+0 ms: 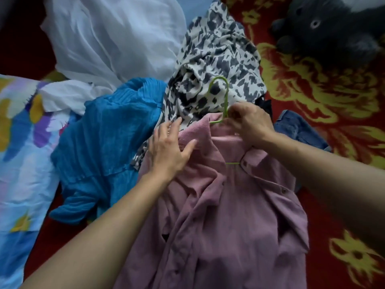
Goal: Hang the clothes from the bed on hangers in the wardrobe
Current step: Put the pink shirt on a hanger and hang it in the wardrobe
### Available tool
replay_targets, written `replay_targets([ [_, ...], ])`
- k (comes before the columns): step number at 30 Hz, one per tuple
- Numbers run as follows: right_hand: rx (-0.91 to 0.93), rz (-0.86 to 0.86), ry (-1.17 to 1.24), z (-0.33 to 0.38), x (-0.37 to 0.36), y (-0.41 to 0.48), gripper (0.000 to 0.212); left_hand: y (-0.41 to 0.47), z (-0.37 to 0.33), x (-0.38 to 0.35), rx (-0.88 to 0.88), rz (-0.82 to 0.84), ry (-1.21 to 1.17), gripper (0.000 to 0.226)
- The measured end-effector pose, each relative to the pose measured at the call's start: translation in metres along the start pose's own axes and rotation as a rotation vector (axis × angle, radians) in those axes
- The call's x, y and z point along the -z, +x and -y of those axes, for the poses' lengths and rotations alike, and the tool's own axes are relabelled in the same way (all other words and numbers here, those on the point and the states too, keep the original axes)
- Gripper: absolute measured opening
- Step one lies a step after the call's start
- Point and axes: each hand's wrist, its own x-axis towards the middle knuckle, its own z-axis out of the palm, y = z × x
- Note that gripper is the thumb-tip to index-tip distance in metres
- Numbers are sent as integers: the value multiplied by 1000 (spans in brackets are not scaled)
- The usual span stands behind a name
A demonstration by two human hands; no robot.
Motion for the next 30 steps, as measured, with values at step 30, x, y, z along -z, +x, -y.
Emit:
replay_targets([
  [30,-304,-68,907,103,355,-212,22,-46,-171,324,-273,-286,-166,21],
])
